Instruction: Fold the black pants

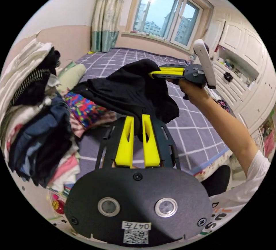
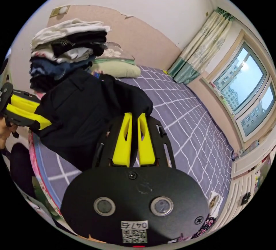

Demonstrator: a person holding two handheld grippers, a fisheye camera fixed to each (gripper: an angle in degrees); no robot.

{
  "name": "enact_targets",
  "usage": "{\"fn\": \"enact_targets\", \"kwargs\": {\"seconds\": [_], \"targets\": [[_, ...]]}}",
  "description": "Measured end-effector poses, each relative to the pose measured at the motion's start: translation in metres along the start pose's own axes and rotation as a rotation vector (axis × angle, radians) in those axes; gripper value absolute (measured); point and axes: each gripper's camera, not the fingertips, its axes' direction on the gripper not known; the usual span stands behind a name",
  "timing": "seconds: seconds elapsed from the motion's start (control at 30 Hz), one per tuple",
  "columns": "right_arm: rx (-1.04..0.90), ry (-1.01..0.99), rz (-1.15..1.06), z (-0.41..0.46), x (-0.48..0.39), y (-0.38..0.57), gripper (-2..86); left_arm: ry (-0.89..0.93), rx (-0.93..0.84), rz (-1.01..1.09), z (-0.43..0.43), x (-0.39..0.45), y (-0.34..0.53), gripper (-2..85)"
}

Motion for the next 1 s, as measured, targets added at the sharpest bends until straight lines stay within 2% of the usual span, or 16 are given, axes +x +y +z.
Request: {"fn": "enact_targets", "kwargs": {"seconds": [0.13,0.17,0.27,0.33,0.43,0.53,0.6,0.63,0.67,0.7,0.8,0.87,1.0], "targets": [[0.011,-0.086,0.054,0.077,-0.009,-0.083,3.4,-0.086,-0.032,-0.039,0.033,-0.07,-0.043,7.3],[0.008,-0.107,0.079,0.098,-0.014,-0.094,5.4,-0.12,-0.052,-0.007,0.045,-0.086,-0.05,10.6],[0.06,-0.072,0.095,0.107,-0.034,-0.101,6.1,-0.052,-0.117,0.194,0.059,-0.094,-0.046,13.7],[0.139,0.021,0.047,0.085,-0.05,-0.092,6.1,-0.054,-0.132,0.354,0.05,-0.081,-0.026,13.1],[0.106,0.086,-0.047,0.058,-0.071,-0.073,5.3,-0.046,-0.11,0.518,0.02,-0.068,0.021,10.5],[0.0,-0.022,-0.038,0.04,-0.085,-0.048,4.3,0.113,-0.182,0.538,0.012,-0.078,0.065,8.5],[-0.007,-0.066,-0.009,0.02,-0.097,-0.028,3.8,0.302,-0.253,0.493,0.013,-0.099,0.095,5.1],[0.004,-0.084,0.01,0.004,-0.106,-0.016,3.3,0.353,-0.222,0.476,0.014,-0.103,0.1,4.9],[0.018,-0.103,0.014,-0.011,-0.117,-0.006,2.9,0.451,-0.227,0.558,0.02,-0.099,0.105,4.6],[0.02,-0.11,0.016,-0.019,-0.122,-0.002,2.7,0.472,-0.274,0.604,0.028,-0.094,0.1,4.5],[0.041,-0.154,0.026,-0.05,-0.142,0.005,2.3,0.576,-0.215,0.449,0.04,-0.113,0.086,5.5],[0.057,-0.177,0.019,-0.072,-0.148,0.005,2.3,0.512,-0.288,0.426,0.055,-0.11,0.08,6.5],[0.084,-0.169,0.054,-0.103,-0.134,0.012,2.2,0.497,-0.273,0.258,0.06,-0.103,0.075,7.2]]}}
